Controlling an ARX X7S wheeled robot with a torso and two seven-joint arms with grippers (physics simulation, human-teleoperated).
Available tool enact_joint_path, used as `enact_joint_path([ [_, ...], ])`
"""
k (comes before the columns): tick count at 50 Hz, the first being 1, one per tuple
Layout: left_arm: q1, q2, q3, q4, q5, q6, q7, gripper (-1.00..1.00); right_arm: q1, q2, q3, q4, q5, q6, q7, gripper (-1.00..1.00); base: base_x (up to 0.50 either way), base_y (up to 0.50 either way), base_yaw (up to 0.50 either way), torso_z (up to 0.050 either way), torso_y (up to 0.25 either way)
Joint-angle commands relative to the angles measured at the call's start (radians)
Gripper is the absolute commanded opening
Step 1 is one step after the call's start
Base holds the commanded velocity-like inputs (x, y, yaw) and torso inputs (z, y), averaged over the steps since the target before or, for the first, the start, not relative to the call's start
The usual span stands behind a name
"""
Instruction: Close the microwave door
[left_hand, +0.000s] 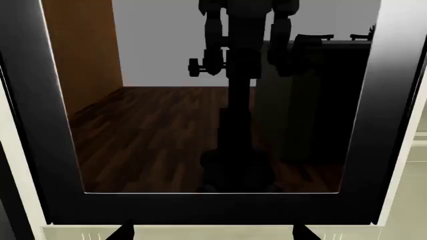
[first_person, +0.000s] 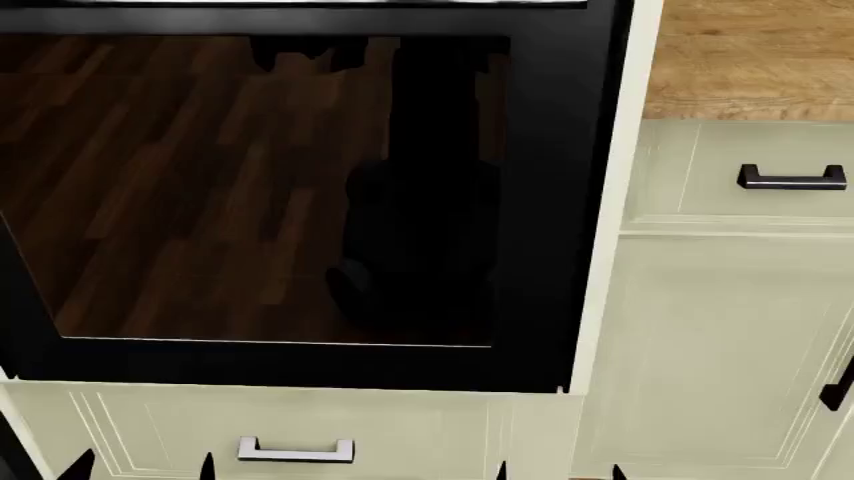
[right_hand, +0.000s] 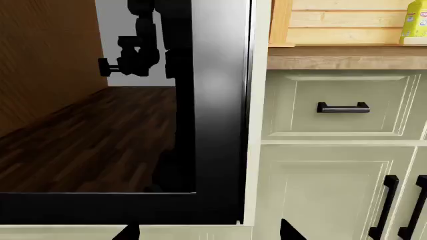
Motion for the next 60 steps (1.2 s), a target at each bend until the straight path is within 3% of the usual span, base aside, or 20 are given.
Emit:
enact_joint_path([
  [1,0.000,-0.017,0.017,-0.007,-0.016,0.006,-0.016,1.00,0.003,0.014,-0.015,0.009,0.020,-0.001,0.026,1.00,0.00,0.00,0.00,0.000,0.000],
  [12,0.010,-0.048,0.053,-0.019,-0.063,0.087,-0.032,1.00,-0.003,0.050,-0.047,0.001,0.078,-0.020,0.046,1.00,0.00,0.00,0.00,0.000,0.000],
  [45,-0.003,-0.091,0.120,0.006,-0.070,0.043,-0.094,1.00,-0.006,0.102,-0.117,0.008,0.069,-0.052,0.101,1.00,0.00,0.00,0.00,0.000,0.000],
  [60,-0.007,-0.107,0.140,-0.001,-0.084,0.052,-0.113,1.00,-0.005,0.117,-0.136,0.014,0.068,-0.068,0.124,1.00,0.00,0.48,0.00,0.000,0.000],
])
